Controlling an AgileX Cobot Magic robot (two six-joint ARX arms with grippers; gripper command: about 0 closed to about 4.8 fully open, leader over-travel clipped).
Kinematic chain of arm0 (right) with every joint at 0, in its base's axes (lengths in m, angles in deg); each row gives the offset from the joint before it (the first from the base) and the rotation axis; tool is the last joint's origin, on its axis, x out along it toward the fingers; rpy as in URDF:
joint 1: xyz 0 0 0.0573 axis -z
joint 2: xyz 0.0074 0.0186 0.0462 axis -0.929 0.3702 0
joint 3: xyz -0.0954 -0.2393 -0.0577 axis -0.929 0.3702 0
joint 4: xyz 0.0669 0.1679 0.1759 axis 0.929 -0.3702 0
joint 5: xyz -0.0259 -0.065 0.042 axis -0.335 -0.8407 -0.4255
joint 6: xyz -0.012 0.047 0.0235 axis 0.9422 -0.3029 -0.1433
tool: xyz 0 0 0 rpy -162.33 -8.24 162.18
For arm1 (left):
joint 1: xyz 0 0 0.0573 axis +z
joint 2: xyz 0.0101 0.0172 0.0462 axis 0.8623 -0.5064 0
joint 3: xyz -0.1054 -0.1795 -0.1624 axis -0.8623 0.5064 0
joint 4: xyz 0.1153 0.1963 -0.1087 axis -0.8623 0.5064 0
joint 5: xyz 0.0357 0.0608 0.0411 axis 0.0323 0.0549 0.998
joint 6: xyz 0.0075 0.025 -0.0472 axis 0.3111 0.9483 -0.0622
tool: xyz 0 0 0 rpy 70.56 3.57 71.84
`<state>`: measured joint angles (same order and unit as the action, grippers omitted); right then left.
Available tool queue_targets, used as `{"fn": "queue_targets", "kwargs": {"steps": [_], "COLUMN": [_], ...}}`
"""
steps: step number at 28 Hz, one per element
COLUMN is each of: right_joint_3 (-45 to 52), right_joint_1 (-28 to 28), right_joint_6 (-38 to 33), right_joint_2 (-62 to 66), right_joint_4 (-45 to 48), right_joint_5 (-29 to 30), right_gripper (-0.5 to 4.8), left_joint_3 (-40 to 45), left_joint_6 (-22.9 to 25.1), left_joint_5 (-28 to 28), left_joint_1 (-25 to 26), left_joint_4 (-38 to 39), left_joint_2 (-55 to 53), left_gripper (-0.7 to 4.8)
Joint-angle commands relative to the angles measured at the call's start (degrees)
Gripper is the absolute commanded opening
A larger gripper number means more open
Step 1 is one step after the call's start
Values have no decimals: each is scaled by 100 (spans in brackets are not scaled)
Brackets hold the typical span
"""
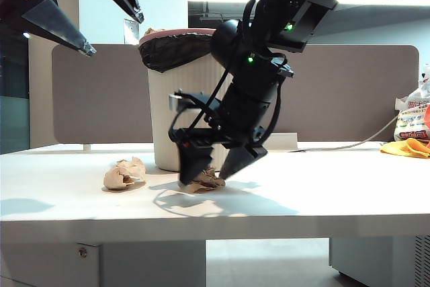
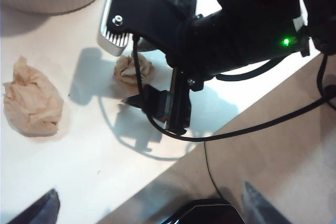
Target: Pick up all the trash on the table and put it in the trash can.
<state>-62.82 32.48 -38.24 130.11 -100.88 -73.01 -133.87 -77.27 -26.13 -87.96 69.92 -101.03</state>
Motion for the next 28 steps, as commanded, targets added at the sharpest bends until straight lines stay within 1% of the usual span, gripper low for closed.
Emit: {"fn": "queue_targets", "kwargs": {"steps": [1,2,3,11,15,19,22,25,28], "right_joint_3": [-55,-57,-59,-232,-282,-282,-282,-382,-1012], "right_joint_1": [-2,-2,0,24,13,11,13,94,264], "right_joint_6": [-20,-22,-22,-101,-114,-114,-107,-109,-264], "right_joint_2": [-35,-39,-55,-597,-1379,-2369,-3086,-3499,-3453], "right_joint_4": [-208,-208,-210,-225,-240,-330,-146,308,157], "right_joint_5": [-26,-26,-26,-28,-26,-28,-59,-205,-177], "right_gripper": [127,54,-5,-5,-6,-6,-5,-5,-6], "left_joint_3": [-28,-28,-28,-28,-28,-74,-380,-887,-1473], "left_joint_6": [-2,-2,-2,0,2,-4,-11,-50,-39], "left_joint_5": [-4,-4,-4,-4,15,11,17,278,380], "left_joint_1": [-9,-9,-9,-9,-9,-9,-9,-9,-9], "left_joint_4": [-11,-11,-11,-9,-90,-481,-682,-968,-1349], "left_joint_2": [9,9,9,9,9,17,15,15,2], "left_gripper": [479,479,479,479,479,479,479,479,479]}}
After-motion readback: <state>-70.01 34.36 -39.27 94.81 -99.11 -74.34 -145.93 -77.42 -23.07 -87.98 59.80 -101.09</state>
